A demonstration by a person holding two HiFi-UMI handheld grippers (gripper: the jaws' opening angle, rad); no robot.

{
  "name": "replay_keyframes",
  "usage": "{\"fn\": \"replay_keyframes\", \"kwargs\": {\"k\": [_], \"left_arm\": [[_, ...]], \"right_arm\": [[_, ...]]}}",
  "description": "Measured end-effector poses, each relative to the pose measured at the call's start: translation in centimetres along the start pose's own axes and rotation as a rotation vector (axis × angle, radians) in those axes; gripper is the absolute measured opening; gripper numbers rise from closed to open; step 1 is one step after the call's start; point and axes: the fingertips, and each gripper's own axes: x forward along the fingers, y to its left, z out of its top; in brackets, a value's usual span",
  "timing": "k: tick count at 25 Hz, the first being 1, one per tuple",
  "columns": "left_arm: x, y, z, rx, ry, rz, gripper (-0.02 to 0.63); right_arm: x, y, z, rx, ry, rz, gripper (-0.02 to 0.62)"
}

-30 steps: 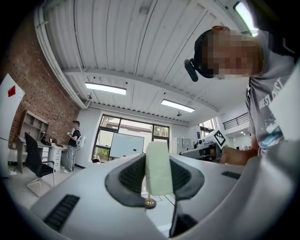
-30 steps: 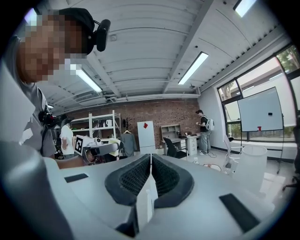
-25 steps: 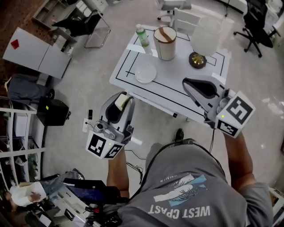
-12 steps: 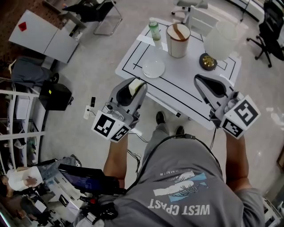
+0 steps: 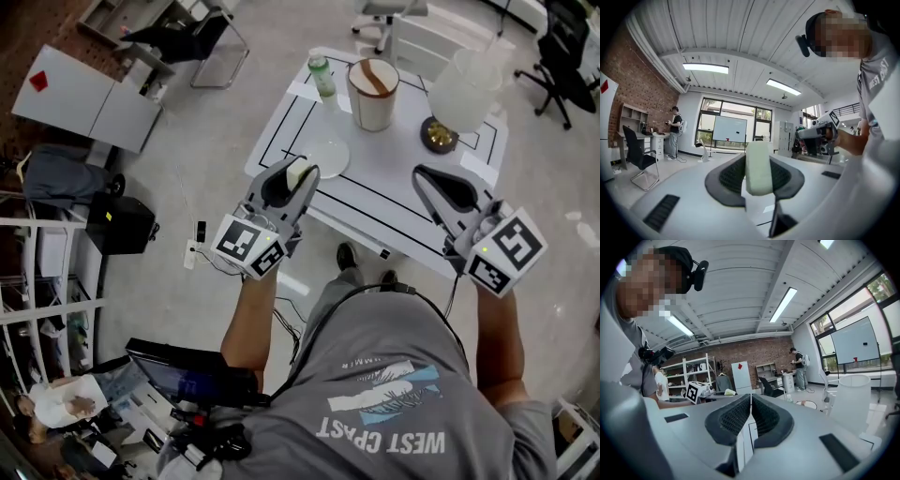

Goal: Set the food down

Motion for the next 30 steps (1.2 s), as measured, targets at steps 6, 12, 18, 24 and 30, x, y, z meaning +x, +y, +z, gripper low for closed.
{"fn": "replay_keyframes", "kwargs": {"k": [6,12,18,24,30], "left_arm": [[2.8,2.4,-3.8,-0.006,0.095,-0.01,0.109],[5.1,4.5,-7.5,-0.034,0.182,-0.007,0.109],[7.3,6.0,-10.5,-0.027,0.261,-0.017,0.109],[8.8,7.6,-13.6,-0.023,0.336,-0.009,0.109],[10.4,8.7,-16.1,0.009,0.412,-0.018,0.109]], "right_arm": [[0.3,-1.2,-0.5,0.026,0.003,-0.032,0.008],[0.3,-2.4,-0.8,0.05,0.007,-0.05,0.009],[0.5,-3.4,-1.5,0.073,0.019,-0.073,0.009],[0.8,-4.1,-2.1,0.089,0.025,-0.083,0.008],[1.0,-4.7,-2.6,0.1,0.029,-0.089,0.008]]}}
